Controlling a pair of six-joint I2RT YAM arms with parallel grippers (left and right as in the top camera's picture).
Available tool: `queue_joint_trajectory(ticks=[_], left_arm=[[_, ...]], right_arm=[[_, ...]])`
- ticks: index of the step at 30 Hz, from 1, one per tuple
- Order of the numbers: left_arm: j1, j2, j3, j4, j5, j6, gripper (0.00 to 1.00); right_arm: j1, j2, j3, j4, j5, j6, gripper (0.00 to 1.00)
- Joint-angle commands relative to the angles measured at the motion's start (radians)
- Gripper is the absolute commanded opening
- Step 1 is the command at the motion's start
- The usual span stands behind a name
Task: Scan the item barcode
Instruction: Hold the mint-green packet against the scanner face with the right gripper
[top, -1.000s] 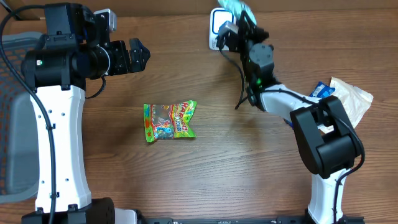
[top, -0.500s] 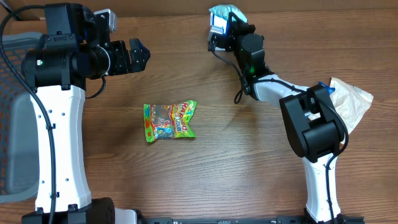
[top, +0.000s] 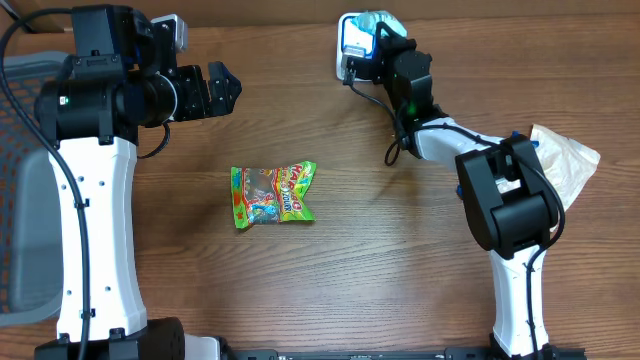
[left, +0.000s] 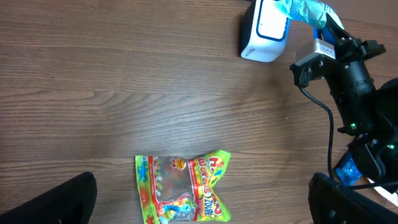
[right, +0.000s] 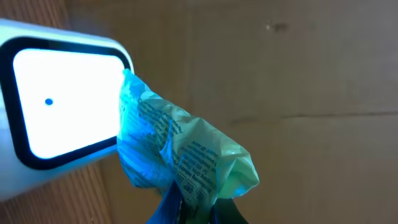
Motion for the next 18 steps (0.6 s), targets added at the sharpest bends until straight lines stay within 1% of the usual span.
queue_joint_trajectory(ticks=[1,6,9,14,18], left_arm=[[-0.006,0.000,0.003,0.001,0.001,-0.014,1.00],[-0.006,0.000,0.003,0.001,0.001,-0.013,1.00],[-0.006,0.000,0.003,0.001,0.001,-0.013,1.00],[-0.006,0.000,0.003,0.001,0.001,-0.014,0.99],[-0.006,0.000,0.003,0.001,0.001,-0.013,1.00]], right_arm=[[-0.007,-0.015,0.020,0.008,-0.006,-0.060,0.04],[-0.007,-0.015,0.020,0.026,-0.010,-0.087,0.04],[-0.007,-0.015,0.020,0.041,-0.034,-0.132,0.04],[-0.007,-0.015,0.020,0.093,-0.047,-0.132,0.04],[-0.007,-0.015,0.020,0.083,-0.067,-0.132,0.04]])
